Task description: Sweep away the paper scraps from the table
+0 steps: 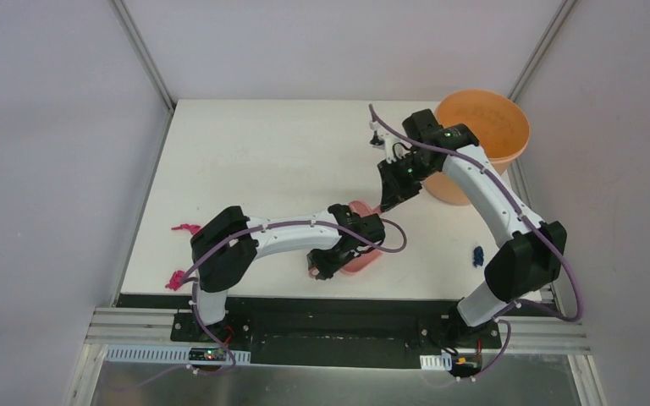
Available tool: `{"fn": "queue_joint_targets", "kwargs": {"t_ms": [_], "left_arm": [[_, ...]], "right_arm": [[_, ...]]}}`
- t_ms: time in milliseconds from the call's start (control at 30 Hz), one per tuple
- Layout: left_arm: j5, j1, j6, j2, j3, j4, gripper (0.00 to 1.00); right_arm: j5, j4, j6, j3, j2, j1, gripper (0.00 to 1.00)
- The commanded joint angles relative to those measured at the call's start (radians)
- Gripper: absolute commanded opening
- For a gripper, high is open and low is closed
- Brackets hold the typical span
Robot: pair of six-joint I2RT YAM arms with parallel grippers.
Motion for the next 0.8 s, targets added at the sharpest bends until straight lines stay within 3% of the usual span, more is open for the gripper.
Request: {"fn": "queue_joint_targets", "kwargs": {"t_ms": [0, 133, 300, 467, 600, 767], "left_arm": [[0.002, -0.006, 0.023, -0.005, 0.023, 0.040, 0.00], [-0.041, -0.007, 0.016, -0.055, -0.013, 0.099, 0.00], [-0.065, -0.006, -0.021, -0.140, -0.095, 0.239, 0.00], [-0.095, -0.010, -0.044, -0.173, -0.136, 0.289, 0.00], [-0.131, -0.021, -0.040, -0.141, -0.132, 0.280, 0.00], [-0.131, -0.028, -0.044, -0.161, -0.142, 0.297, 0.00]], "right_arm": [[-0.162, -0.035, 0.029, 0.035, -0.093, -0.078, 0.00], [-0.054, 0.005, 0.025, 0.011, -0.126, -0.082, 0.00], [-0.073, 0.050, 0.043, -0.017, -0.144, -0.085, 0.00], [0.001, 0.060, 0.036, 0.064, -0.201, -0.114, 0.00], [0.059, 0.111, 0.027, 0.018, -0.238, -0.141, 0.00], [-0.089, 0.059, 0.013, 0.023, -0.282, -0.206, 0.00]]}}
